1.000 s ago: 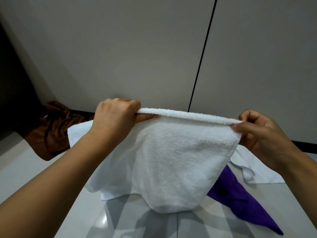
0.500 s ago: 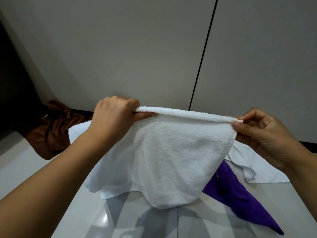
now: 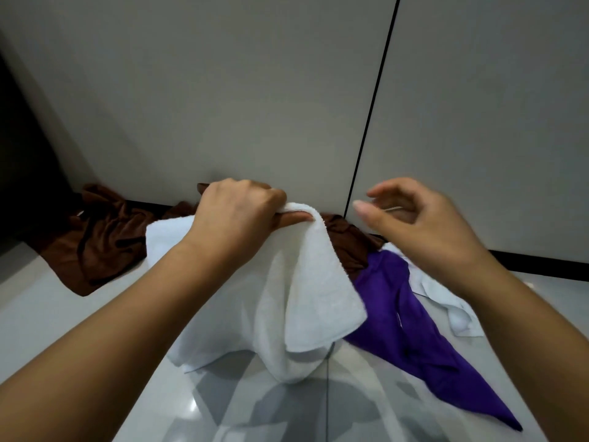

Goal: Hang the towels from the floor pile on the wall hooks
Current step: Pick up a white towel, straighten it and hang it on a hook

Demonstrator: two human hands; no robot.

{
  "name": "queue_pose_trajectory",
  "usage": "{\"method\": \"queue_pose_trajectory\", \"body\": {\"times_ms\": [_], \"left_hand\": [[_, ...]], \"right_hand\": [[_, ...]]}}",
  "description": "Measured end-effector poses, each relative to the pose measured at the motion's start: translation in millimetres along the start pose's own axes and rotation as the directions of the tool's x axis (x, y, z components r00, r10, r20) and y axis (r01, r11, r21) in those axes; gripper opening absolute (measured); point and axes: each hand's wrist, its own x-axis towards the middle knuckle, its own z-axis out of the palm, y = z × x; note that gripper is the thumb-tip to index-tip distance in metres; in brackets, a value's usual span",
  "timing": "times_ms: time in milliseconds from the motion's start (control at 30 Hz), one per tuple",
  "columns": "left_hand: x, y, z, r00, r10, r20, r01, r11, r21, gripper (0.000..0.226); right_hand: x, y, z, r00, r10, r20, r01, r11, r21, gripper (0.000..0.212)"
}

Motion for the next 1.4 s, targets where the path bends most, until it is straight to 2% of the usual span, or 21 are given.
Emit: {"method": "queue_pose_trajectory", "body": {"times_ms": [67,133,233,333,433,533,600,633,700,733,800,867,967,1100,1200,1300,1333,1400], "left_hand": [[0.9,2.8,0.8,1.0,0.02,0.006,-0.02,1.0,0.011,0.048],[2.0,4.9,0.6,0.999,0.032,0.003,-0.032,0.999,0.01,0.048],[4.7,7.5,-2.5,0.999,0.048,-0.01,-0.047,0.999,0.009,0.05],[2.9,5.9,-2.5,0.997,0.064,-0.036,-0.063,0.998,0.025,0.049],[-2.6,2.1,0.6,0.998,0.064,-0.019,-0.064,0.998,0.019,0.05],[-6.9,1.7,7.5,1.0,0.008,0.021,-0.008,1.0,-0.006,0.05],[-12.4,2.1,13.8,0.998,-0.052,0.047,0.054,0.998,-0.029,0.049],[-16.6,2.4,17.1,0.996,-0.073,0.05,0.075,0.996,-0.042,0.049],[-27.1,2.0,23.3,0.996,-0.076,0.049,0.079,0.995,-0.062,0.048],[-33.0,1.8,26.7,0.996,-0.071,0.047,0.074,0.995,-0.066,0.05],[-44.9,1.7,34.6,0.995,-0.081,0.06,0.085,0.993,-0.083,0.061],[-56.9,2.5,45.8,0.99,-0.096,0.102,0.107,0.988,-0.107,0.069],[-73.8,7.9,63.7,0.986,-0.102,0.133,0.117,0.987,-0.109,0.068],[-91.0,14.2,78.7,0.975,-0.07,0.21,0.086,0.994,-0.068,0.05],[-98.7,3.9,92.6,0.957,0.011,0.291,-0.002,1.0,-0.03,0.044],[-101.4,-7.8,107.2,0.95,0.068,0.305,-0.075,0.997,0.01,0.046],[-101.9,-10.4,111.8,0.946,0.091,0.312,-0.097,0.995,0.002,0.046],[-100.8,-10.9,118.3,0.934,0.146,0.327,-0.135,0.989,-0.055,0.046]], "right_hand": [[-1.6,-9.3,16.9,0.992,0.03,0.122,-0.018,0.995,-0.103,0.049],[-2.9,-10.1,34.3,0.973,0.035,0.229,0.035,0.956,-0.291,0.065],[-1.4,0.5,55.1,0.969,-0.032,0.243,0.144,0.878,-0.458,0.046],[5.3,10.7,59.0,0.985,-0.011,0.173,0.074,0.928,-0.365,0.015],[9.1,17.7,59.3,0.989,0.071,0.129,-0.036,0.966,-0.254,0.015],[2.2,19.8,62.5,0.994,-0.007,0.105,0.046,0.923,-0.383,0.017],[0.1,22.8,62.1,0.991,-0.079,0.106,0.125,0.815,-0.565,0.012],[-0.3,24.8,61.5,0.986,-0.13,0.103,0.166,0.721,-0.673,0.007],[-1.2,31.2,63.2,0.943,-0.314,0.113,0.263,0.491,-0.83,0.022],[-3.1,32.4,64.9,0.933,-0.332,0.139,0.277,0.418,-0.865,0.031],[-2.9,40.1,70.4,0.922,-0.352,0.16,0.293,0.366,-0.883,0.04],[-2.1,54.1,76.8,0.927,-0.324,0.191,0.31,0.37,-0.876,0.041],[-1.2,69.6,84.4,0.939,-0.27,0.213,0.307,0.38,-0.873,0.041],[-1.6,108.4,99.1,0.944,-0.197,0.266,0.326,0.413,-0.85,0.047],[4.7,134.7,112.1,0.907,-0.263,0.329,0.412,0.392,-0.823,0.043],[11.4,152.1,123.9,0.884,-0.361,0.297,0.425,0.355,-0.833,0.031],[12.9,156.9,126.7,0.879,-0.37,0.302,0.436,0.362,-0.824,0.032],[11.1,163.6,127.8,0.882,-0.343,0.323,0.445,0.379,-0.811,0.048]]}}
